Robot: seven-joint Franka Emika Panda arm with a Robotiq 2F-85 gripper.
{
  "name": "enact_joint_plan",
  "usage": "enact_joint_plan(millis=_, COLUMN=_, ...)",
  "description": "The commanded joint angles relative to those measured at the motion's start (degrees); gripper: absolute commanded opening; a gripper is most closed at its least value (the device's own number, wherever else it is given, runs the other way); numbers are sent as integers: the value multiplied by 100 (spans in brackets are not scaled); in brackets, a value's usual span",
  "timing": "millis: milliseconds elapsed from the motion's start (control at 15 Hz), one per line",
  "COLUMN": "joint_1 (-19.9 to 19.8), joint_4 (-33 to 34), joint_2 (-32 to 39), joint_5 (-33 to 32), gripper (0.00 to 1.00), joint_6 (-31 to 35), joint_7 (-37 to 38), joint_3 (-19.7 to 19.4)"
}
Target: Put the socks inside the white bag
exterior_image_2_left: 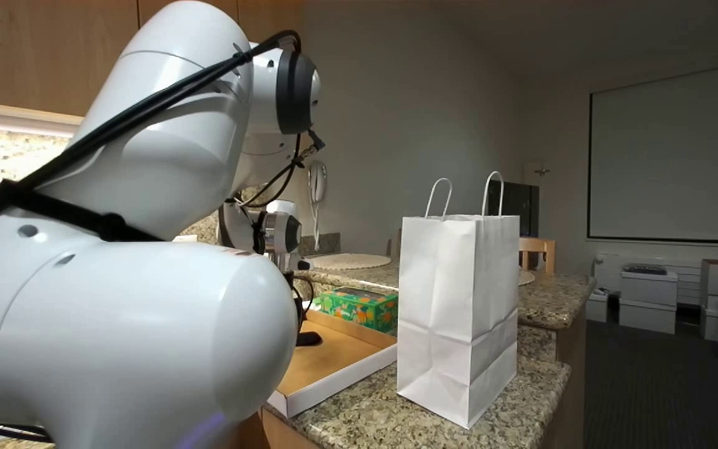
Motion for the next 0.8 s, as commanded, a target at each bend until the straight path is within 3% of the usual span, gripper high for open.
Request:
enact_joint_plan(millis=0, joint_1=94, joint_4=37, joint_2=120, joint_5=91, gripper=100, joint_6=54, joint_7=139, joint_3=-115)
enact_joint_plan(millis=133, joint_1=104, joint_4=36, joint_2=172, joint_5=122, gripper=100, joint_6=35, joint_7=125, joint_3=-121)
enact_joint_plan(millis=200, joint_1=108, joint_4=46, joint_2=205, joint_5=135, gripper=95, joint_6=27, joint_7=123, joint_3=-120)
enact_joint_plan(millis=267, joint_1=114, joint_4=59, joint_2=240, joint_5=134, gripper=88, joint_6=11, joint_7=120, joint_3=-125)
enact_joint_plan(millis=333, joint_1=119, joint_4=60, joint_2=263, joint_5=134, gripper=73, joint_6=8, joint_7=118, joint_3=-129)
enact_joint_plan(millis=733, joint_1=167, joint_4=0, joint_2=178, joint_5=6, gripper=36, joint_6=44, joint_7=163, joint_3=-224)
